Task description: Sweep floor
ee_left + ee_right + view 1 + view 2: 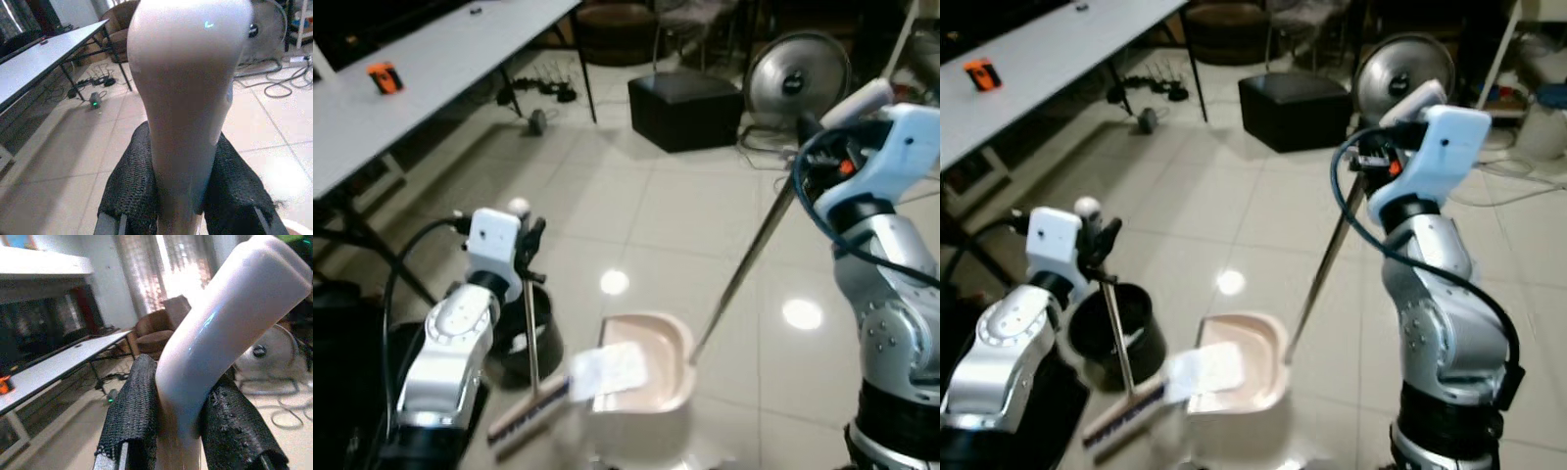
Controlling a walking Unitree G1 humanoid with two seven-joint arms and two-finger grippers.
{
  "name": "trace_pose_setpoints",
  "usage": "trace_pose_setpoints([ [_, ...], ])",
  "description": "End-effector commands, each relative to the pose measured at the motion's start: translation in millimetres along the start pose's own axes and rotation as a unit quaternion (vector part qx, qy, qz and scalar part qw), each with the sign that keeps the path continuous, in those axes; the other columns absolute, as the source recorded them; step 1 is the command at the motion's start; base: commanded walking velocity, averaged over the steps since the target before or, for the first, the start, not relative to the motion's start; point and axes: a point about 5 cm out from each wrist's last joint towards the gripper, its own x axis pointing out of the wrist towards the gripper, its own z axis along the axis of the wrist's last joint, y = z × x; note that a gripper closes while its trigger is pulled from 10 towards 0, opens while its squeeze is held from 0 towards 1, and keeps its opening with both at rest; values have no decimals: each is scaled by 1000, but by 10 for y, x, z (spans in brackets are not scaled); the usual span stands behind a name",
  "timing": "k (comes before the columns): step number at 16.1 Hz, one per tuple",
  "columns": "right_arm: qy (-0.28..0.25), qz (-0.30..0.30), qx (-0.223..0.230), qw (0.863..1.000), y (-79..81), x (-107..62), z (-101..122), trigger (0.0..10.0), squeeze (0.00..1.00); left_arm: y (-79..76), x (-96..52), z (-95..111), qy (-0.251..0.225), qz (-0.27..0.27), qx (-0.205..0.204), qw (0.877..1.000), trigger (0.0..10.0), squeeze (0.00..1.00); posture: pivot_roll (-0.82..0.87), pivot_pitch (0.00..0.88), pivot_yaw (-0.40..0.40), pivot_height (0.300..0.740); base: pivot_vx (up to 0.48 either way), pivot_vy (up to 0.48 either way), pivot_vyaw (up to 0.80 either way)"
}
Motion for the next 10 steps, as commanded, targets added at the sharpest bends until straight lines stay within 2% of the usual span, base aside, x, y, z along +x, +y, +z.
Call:
trace_pose_setpoints([
  [1,-26,1,12,1000,28,-13,79,10000,0,91,-44,71,-9,16,15,1000,10000,0,-44,31,114,740,0,315,0],
  [3,-26,-3,16,1000,18,-16,70,10000,0,109,-59,79,-10,19,15,1000,10000,0,-37,33,113,740,0,144,0],
  [6,-30,-10,28,999,-2,-22,56,10000,0,125,-81,106,-15,20,44,999,10000,0,-26,37,116,740,0,0,0],
  [9,-29,-16,27,999,-24,-28,42,10000,0,115,-86,121,-14,20,40,999,10000,0,-20,44,117,740,0,-480,0],
  [10,-26,-18,22,999,-33,-37,32,10000,0,112,-91,111,-12,20,20,1000,10000,0,-22,44,119,740,0,0,0],
])
